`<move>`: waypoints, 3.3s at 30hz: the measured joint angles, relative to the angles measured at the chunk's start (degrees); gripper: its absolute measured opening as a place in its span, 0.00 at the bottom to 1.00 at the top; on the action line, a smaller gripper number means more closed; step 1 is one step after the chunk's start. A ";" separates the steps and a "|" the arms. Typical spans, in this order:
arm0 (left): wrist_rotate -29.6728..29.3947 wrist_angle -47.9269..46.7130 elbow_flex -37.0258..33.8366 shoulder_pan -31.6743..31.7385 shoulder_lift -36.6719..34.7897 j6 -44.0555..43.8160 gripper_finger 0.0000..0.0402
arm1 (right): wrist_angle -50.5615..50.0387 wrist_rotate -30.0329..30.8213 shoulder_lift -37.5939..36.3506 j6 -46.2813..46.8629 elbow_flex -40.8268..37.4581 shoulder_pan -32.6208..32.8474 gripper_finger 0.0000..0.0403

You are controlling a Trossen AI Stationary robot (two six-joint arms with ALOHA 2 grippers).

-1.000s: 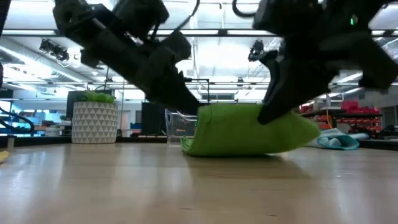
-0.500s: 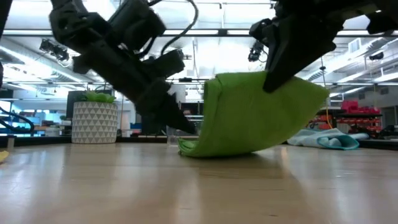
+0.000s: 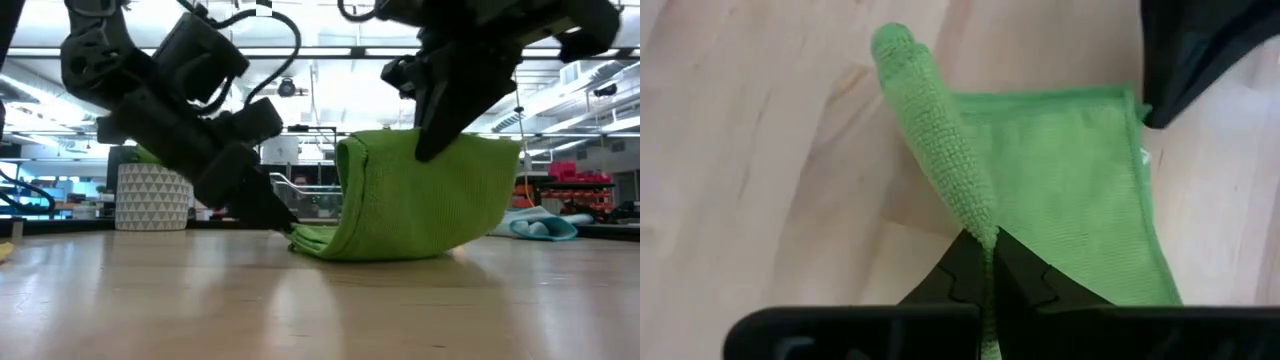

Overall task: Fold microfiber towels
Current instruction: Fold the green microfiber cloth

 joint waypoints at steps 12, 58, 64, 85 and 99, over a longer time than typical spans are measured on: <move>-0.10 2.09 2.69 -0.04 4.58 0.04 0.02 | 1.35 -6.52 0.00 -4.20 1.40 -9.40 0.03; -5.06 -19.32 2.45 -0.11 -9.51 1.36 0.08 | 12.28 -12.50 -14.02 0.98 -12.08 -17.13 0.35; 2.68 -4.21 2.54 0.21 -8.56 1.15 0.02 | 31.54 -10.90 -19.85 10.68 -30.07 -15.99 0.03; 4.43 -5.30 6.97 0.50 2.41 -2.61 0.01 | 33.48 -6.45 -12.21 16.05 -33.88 -14.42 0.04; 4.14 -5.13 6.96 0.20 2.41 -2.36 0.03 | 38.35 -5.89 -20.74 16.64 -33.86 -14.55 0.04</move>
